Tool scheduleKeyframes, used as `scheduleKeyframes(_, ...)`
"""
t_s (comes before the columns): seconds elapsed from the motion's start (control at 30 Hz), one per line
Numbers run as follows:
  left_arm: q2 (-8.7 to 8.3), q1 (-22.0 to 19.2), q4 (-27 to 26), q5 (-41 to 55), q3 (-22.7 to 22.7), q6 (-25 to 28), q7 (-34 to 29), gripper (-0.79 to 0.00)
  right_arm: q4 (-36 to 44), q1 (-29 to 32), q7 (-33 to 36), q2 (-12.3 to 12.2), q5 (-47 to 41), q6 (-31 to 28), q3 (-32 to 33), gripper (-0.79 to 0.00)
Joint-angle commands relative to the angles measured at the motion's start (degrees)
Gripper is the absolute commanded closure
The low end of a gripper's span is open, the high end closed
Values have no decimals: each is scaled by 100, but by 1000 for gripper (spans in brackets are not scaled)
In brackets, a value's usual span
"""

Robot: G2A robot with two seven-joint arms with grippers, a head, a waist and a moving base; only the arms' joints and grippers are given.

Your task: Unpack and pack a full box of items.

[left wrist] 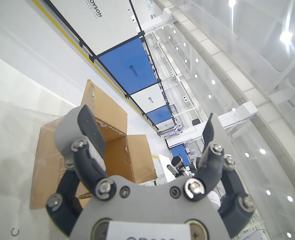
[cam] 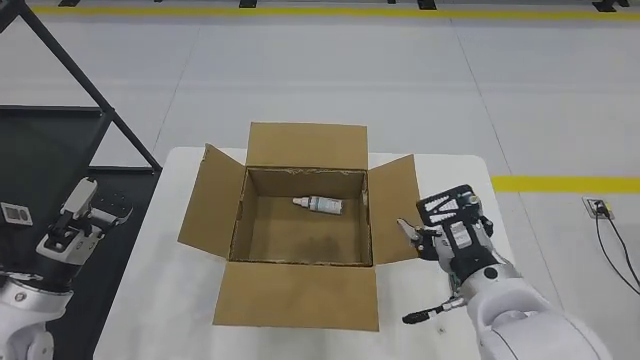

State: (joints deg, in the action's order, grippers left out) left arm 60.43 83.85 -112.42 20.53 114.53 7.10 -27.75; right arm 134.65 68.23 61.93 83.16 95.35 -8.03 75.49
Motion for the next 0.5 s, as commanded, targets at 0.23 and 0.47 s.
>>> scheduleKeyframes(0.23,21,236,77,262,273,188,23,-785,-1221,-1466,736,175,-169,-433,-1456,-785)
scheduleKeyframes(0.47,37,422,117,440,511,312,-3,-785,-3395,-2926,650,416,-1173,-327,-1890,-785)
